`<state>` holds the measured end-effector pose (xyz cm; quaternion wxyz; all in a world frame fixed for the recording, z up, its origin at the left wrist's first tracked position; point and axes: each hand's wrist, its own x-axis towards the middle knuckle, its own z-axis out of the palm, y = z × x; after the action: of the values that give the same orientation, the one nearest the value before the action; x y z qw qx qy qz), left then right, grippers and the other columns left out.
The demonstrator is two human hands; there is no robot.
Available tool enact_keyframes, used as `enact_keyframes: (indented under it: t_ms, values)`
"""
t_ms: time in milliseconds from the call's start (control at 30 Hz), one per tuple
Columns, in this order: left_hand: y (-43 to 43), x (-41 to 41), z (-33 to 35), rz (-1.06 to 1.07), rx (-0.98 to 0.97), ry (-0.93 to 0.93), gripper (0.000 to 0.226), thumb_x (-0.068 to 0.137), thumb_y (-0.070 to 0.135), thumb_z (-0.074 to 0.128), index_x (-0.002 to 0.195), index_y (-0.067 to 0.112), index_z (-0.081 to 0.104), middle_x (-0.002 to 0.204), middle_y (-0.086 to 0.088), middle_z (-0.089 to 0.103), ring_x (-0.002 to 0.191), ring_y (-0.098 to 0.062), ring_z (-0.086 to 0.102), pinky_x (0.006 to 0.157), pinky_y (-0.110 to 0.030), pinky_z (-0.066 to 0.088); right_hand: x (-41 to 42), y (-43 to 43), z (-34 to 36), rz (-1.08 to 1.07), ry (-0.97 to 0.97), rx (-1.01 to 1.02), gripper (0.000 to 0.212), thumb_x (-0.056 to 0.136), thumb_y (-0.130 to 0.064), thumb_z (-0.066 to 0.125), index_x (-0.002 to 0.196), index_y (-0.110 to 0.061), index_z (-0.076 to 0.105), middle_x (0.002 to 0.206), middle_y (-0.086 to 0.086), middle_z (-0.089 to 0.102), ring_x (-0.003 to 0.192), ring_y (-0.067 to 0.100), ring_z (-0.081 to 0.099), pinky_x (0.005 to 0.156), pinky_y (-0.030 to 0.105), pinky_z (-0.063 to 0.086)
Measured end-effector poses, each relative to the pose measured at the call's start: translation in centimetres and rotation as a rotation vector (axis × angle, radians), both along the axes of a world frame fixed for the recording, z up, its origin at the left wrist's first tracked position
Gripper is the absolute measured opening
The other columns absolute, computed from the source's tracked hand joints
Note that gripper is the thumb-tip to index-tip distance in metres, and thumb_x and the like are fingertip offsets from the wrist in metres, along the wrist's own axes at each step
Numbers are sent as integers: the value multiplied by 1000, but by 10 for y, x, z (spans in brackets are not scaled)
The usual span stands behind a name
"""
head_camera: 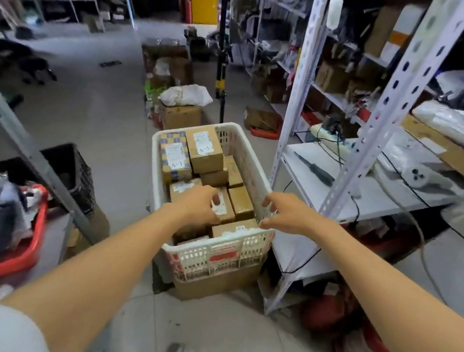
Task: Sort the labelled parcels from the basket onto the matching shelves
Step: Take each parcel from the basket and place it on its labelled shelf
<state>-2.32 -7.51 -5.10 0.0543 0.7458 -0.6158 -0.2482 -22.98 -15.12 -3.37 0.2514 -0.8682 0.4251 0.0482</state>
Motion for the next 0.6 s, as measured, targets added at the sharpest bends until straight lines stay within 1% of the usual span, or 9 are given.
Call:
enact_keyframes:
  t_ms: [67, 133, 233, 333, 433, 600]
  values:
    - [-8, 25, -4, 29, 11, -4, 44, 82, 31, 70, 121, 17, 55, 118, -4, 59, 103, -21, 57, 86, -36, 51, 23, -16, -2, 14, 8, 1, 54, 85, -31, 69, 131, -10, 49, 129, 8, 53, 113, 21, 51, 82, 25, 39]
    - [-18, 48, -5, 50, 21, -8, 43, 82, 31, 70, 120, 17, 55, 118, -5, 60, 105, -22, 57, 89, -40, 51, 44, -31, -3, 27, 22, -6, 53, 85, -31, 69, 130, -11, 49, 129, 8, 52, 114, 22, 51, 86, 28, 42]
    - [-36, 83, -6, 75, 29, 13, 45, 82, 30, 72, 121, 15, 55, 120, -4, 58, 108, -22, 56, 91, -39, 50, 79, -56, -3, 28, 41, -13, 54, 82, -30, 70, 129, -12, 51, 128, 9, 54, 112, 22, 53, 91, 33, 47]
    - [-53, 118, -7, 112, 16, 27, 46, 81, 29, 73, 121, 13, 56, 121, -4, 58, 110, -21, 56, 92, -39, 49, 111, -78, -1, 34, 52, -36, 54, 83, -30, 71, 129, -10, 51, 127, 9, 55, 113, 24, 53, 94, 36, 47]
    - [-67, 144, -12, 146, 12, 37, 46, 80, 28, 74, 119, 12, 56, 119, -6, 60, 106, -22, 57, 91, -38, 50, 137, -93, -7, 41, 46, -32, 53, 84, -31, 70, 128, -10, 52, 128, 9, 54, 115, 23, 53, 93, 35, 47]
    - [-87, 167, -26, 164, 35, 74, 46, 80, 24, 74, 120, 10, 57, 118, -8, 61, 104, -23, 59, 90, -37, 52, 160, -116, -22, 63, 71, -8, 54, 82, -33, 72, 127, -12, 52, 126, 7, 56, 108, 20, 54, 87, 30, 48]
